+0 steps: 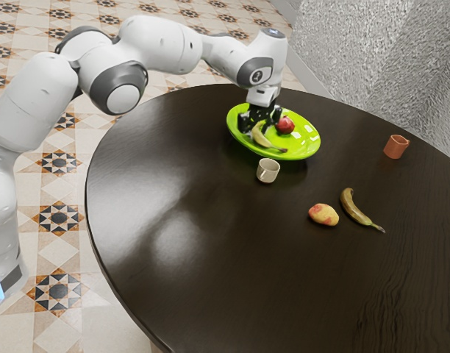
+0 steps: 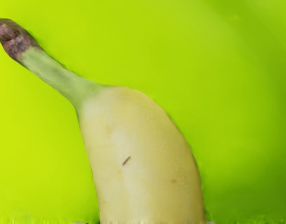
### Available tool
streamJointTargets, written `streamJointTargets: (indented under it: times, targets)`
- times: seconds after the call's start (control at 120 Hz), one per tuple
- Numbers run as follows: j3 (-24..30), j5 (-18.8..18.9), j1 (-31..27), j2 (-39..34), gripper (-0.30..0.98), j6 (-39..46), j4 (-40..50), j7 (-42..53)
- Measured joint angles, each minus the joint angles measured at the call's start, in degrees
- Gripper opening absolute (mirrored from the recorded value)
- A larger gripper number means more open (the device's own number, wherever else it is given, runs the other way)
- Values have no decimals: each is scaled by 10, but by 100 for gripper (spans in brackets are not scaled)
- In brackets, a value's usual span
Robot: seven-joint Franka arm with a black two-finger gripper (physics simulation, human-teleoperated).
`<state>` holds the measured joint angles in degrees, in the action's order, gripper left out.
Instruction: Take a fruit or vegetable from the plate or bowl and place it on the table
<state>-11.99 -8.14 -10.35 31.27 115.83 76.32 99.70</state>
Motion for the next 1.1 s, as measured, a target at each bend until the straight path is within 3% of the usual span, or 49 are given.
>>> streamJointTargets:
  times: [0.233,0.442,0.633,0.825,1.1]
  targets:
    - [-1,-5,-6,-5,17,-3,0,-45]
    - [2,7,2,-60,15,-55,-7,-96]
    - [8,33,61,-126,14,-129,-8,-155]
    - [86,44,110,-136,14,-177,-50,-210]
    - [94,46,166,-112,14,-152,-103,-287]
